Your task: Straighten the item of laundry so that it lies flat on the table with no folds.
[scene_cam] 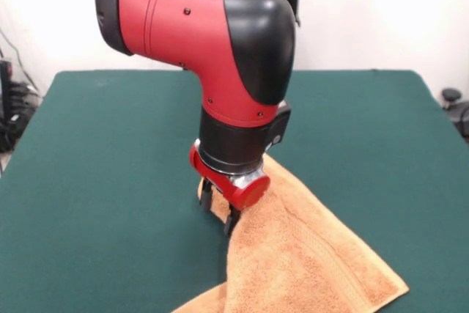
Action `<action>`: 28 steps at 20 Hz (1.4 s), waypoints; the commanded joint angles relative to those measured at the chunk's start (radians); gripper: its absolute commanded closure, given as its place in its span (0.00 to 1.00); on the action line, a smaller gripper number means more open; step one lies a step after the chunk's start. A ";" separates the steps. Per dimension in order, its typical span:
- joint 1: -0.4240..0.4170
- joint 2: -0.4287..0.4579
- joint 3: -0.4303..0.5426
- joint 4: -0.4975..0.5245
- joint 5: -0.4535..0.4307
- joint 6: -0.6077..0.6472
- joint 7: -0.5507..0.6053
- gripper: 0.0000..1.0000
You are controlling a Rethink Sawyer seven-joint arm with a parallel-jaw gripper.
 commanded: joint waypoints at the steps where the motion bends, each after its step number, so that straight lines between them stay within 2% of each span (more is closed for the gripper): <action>1: 0.040 0.025 0.054 0.081 0.048 0.147 0.159 0.00; 8: 0.037 0.041 0.067 0.091 0.055 0.108 0.167 0.00; 18: 0.072 0.024 0.044 0.040 0.086 0.223 0.219 0.00; 23: 0.126 0.037 0.018 0.075 0.106 0.140 0.299 0.00; 28: 0.178 0.089 -0.014 0.075 0.137 0.060 0.370 0.00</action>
